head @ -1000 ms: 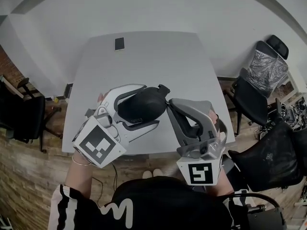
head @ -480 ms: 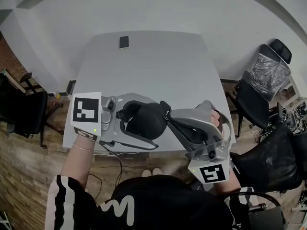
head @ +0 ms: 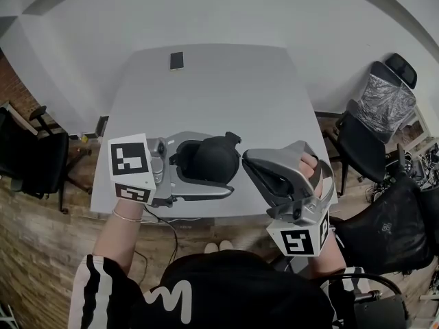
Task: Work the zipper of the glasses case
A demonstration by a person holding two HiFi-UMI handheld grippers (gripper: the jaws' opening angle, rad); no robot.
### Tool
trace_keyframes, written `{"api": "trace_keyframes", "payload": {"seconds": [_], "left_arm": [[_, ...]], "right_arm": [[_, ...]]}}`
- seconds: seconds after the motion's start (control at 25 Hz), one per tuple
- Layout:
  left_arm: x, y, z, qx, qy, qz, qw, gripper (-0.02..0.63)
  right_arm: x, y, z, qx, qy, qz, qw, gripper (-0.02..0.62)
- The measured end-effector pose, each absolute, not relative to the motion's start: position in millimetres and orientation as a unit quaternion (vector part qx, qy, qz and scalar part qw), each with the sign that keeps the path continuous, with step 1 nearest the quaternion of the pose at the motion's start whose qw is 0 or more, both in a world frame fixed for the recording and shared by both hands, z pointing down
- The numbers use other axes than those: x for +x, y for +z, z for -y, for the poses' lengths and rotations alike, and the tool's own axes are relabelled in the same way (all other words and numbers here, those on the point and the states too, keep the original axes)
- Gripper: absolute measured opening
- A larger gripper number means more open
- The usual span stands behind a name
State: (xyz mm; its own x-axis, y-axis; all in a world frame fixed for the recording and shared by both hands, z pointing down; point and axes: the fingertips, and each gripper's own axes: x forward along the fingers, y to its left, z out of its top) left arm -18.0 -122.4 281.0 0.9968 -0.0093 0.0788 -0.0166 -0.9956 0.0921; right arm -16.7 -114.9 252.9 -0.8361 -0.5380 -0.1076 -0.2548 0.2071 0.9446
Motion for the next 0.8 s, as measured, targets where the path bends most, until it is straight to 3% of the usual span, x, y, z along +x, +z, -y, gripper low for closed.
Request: {"api": "trace_keyframes", "payload": {"seconds": [0.28, 0.8], "left_arm": [[-17.1, 264.6, 137.7, 0.997, -0.015, 0.036, 0.073, 0.319], [-18.0, 230.5, 156.7, 0.993, -0.062, 0.076, 0.059, 0.321]], "right_arm": [[-10.7, 267.8, 117.5, 0.265, -0.558, 0.774, 0.139, 0.005], [-12.6, 276.5, 125.0, 0.299, -0.501, 0.804, 0.116, 0.005]]}}
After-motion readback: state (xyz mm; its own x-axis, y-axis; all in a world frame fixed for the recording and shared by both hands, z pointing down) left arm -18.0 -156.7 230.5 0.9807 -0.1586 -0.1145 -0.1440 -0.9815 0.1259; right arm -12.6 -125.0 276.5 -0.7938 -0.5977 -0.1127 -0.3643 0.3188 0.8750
